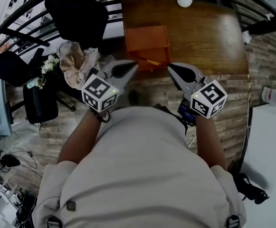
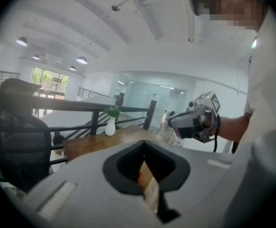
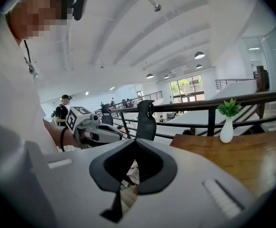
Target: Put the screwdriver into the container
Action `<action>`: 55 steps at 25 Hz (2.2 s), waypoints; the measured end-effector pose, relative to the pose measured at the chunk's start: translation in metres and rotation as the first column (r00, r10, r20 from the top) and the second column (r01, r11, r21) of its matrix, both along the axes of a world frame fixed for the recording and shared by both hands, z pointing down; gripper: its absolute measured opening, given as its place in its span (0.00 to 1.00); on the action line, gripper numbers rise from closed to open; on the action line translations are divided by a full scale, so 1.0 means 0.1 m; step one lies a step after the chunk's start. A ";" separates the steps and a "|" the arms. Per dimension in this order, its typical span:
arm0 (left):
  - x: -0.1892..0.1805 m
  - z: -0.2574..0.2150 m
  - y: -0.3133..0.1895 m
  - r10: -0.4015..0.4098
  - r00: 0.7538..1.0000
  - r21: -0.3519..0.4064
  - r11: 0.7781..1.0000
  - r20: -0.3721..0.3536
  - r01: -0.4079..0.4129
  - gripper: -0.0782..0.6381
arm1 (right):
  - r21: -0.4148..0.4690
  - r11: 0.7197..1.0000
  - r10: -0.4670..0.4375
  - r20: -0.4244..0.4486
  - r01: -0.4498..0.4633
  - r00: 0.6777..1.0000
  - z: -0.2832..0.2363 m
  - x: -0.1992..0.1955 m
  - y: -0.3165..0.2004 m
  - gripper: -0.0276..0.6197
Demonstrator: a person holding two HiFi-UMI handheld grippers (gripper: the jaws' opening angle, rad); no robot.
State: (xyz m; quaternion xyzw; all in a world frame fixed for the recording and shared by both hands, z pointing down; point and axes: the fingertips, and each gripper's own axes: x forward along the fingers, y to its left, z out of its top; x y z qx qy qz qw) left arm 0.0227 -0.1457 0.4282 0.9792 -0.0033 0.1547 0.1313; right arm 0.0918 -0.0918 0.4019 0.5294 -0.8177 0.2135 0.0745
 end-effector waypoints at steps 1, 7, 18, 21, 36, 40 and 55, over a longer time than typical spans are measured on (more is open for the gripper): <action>0.05 0.01 0.05 0.004 1.000 -0.002 1.000 0.003 -0.004 0.11 | -0.002 1.000 0.000 0.006 0.000 1.000 0.01 0.03 0.05 0.05; 0.32 0.05 0.42 0.012 1.000 -0.006 1.000 0.020 -0.012 0.11 | -0.012 1.000 -0.001 0.039 0.001 0.999 0.11 0.26 0.43 0.05; 0.46 -0.02 1.14 -0.032 0.999 0.005 0.999 0.020 0.032 0.11 | 0.008 0.998 -0.063 0.048 0.062 0.997 0.05 0.36 1.11 0.05; 0.42 -0.08 1.39 -0.057 0.998 0.019 0.998 0.010 0.057 0.11 | 0.024 0.995 -0.095 0.043 0.094 0.995 0.03 0.31 1.35 0.05; 0.04 -0.22 2.35 -0.119 0.993 0.054 0.991 -0.024 0.120 0.11 | 0.047 0.987 -0.157 0.050 0.154 0.986 0.05 -0.06 2.24 0.05; -0.14 -0.28 2.48 -0.093 0.995 0.063 0.993 -0.040 0.096 0.11 | 0.050 0.990 -0.136 0.031 0.134 0.990 0.00 -0.26 2.38 0.05; -1.15 -0.44 2.61 -0.033 0.997 0.069 0.997 -0.069 0.038 0.12 | 0.052 0.996 -0.079 0.009 0.078 0.997 -0.13 -1.27 2.53 0.05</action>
